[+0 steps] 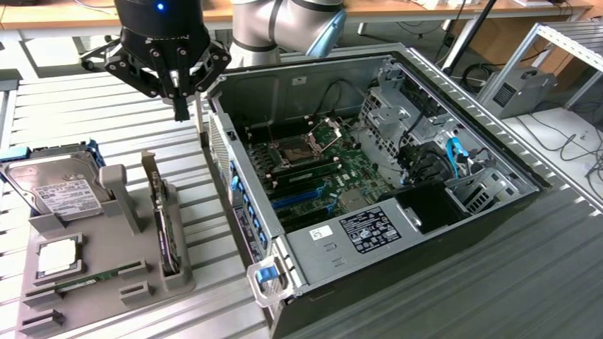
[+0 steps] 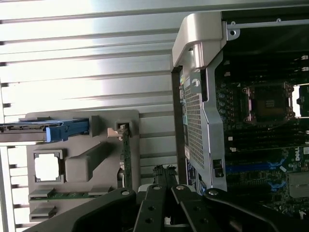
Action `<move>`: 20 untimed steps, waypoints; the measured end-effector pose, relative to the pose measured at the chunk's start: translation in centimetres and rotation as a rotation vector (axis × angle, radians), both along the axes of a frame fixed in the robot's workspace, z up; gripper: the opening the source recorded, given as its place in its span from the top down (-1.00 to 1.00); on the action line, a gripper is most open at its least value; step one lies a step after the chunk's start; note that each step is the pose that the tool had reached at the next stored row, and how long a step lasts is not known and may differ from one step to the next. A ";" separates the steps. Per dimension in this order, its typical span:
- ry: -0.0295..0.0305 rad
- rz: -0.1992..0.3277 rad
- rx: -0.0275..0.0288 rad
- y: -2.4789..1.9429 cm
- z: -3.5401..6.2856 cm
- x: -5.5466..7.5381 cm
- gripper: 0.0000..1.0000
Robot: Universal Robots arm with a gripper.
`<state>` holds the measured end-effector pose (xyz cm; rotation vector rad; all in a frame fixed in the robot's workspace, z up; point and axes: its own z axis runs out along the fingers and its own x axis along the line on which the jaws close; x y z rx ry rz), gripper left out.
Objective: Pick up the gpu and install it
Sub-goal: 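Reach for the gpu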
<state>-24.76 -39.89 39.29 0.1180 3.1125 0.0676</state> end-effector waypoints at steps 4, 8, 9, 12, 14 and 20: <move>0.0000 0.000 0.0000 -0.04 0.00 0.0 0.79; 0.0000 0.000 0.0000 -0.11 0.00 0.0 0.79; 0.0000 0.000 0.0000 -0.12 0.00 0.0 0.79; 0.0000 0.000 0.0001 -0.18 -0.01 -0.1 0.79; 0.0000 0.000 0.0000 -0.23 -0.01 -0.1 0.79; 0.0000 0.000 0.0000 -0.37 -0.02 -0.4 0.79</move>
